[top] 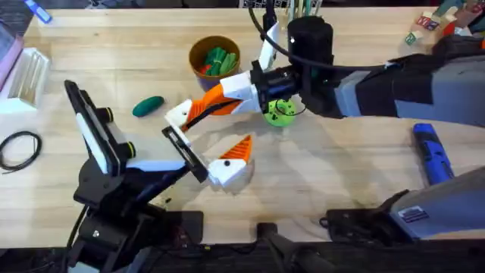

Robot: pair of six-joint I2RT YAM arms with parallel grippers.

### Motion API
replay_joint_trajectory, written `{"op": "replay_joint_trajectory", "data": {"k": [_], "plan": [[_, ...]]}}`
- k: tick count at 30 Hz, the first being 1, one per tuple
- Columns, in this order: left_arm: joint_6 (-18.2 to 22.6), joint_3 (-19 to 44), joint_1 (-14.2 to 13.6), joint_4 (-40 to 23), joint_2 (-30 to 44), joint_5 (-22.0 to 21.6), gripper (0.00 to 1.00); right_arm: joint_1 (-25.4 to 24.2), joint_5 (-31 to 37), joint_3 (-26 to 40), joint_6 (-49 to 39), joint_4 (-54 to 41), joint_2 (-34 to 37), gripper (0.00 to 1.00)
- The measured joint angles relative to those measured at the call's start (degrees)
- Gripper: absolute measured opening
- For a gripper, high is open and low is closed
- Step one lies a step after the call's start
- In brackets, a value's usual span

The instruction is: Pick up the gripper from the table and insert it into the empty holder that is missing its gripper. Then pick up a screw, insert it into the mounting hole, and use the screwdriver to tighten it. Finally, clean up the table by picking up the vegetable and placing it into the bucket.

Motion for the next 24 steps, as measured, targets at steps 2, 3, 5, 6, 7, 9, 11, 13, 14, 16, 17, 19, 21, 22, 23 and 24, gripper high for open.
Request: {"op": "replay_joint_trajectory", "data": {"k": [2, 3, 5, 6, 7, 9, 11, 13, 14, 16, 17, 19, 21, 22, 23, 24], "plan": [[-0.1, 0.0, 0.0, 0.0, 0.0, -0.1, 0.988, 0.1, 0.2, 0.0, 0.0, 0.0, 0.0, 0.009], [-0.2, 0.0, 0.0, 0.0, 0.0, -0.1, 0.988, 0.1, 0.2, 0.0, 0.0, 0.0, 0.0, 0.009], [-0.2, 0.0, 0.0, 0.0, 0.0, -0.1, 0.988, 0.1, 0.3, 0.0, 0.0, 0.0, 0.0, 0.009], [-0.2, 0.0, 0.0, 0.0, 0.0, -0.1, 0.988, 0.1, 0.3, 0.0, 0.0, 0.0, 0.0, 0.009], [-0.2, 0.0, 0.0, 0.0, 0.0, -0.1, 0.988, 0.1, 0.3, 0.0, 0.0, 0.0, 0.0, 0.009], [-0.2, 0.0, 0.0, 0.0, 0.0, -0.2, 0.988, 0.1, 0.3, 0.0, 0.0, 0.0, 0.0, 0.020], [-0.2, 0.0, 0.0, 0.0, 0.0, -0.2, 0.988, 0.1, 0.3, 0.0, -0.2, 0.0, 0.0, 0.086], [-0.1, 0.0, 0.0, 0.0, 0.0, -0.2, 0.989, 0.2, 0.3, 0.0, -0.2, 0.1, 0.0, 0.117], [-0.1, 0.0, 0.0, 0.0, 0.0, -0.2, 0.988, 0.2, 0.3, 0.0, -0.3, 0.5, 0.1, 0.144], [0.4, 0.0, 0.0, 0.1, 0.0, 0.5, 0.988, 0.3, 0.1, 0.0, -0.5, 2.8, 0.5, 0.228], [0.6, 0.0, -0.3, 0.1, 0.0, 1.6, 0.988, 0.8, 0.0, 0.0, -0.6, 4.0, 0.7, 0.281], [0.9, 0.0, -0.9, 0.1, 0.0, 3.3, 0.988, 1.7, -0.6, 0.0, -0.7, 5.8, 1.1, 0.379], [1.0, 0.0, -1.1, 0.1, 0.0, 4.4, 0.988, 2.4, -1.3, 0.0, -0.7, 6.5, 1.2, 0.446], [1.1, 0.0, -1.1, 0.1, 0.0, 4.7, 0.988, 2.5, -1.5, 0.0, -0.8, 6.5, 1.2, 0.468], [1.2, 0.0, -1.1, 0.1, 0.0, 4.9, 0.988, 2.5, -1.6, 0.0, -0.8, 6.5, 1.2, 0.499], [1.2, 0.0, -1.1, 0.1, 0.0, 5.1, 0.988, 2.5, -1.7, 0.0, -0.9, 6.5, 1.2, 0.551]]}}
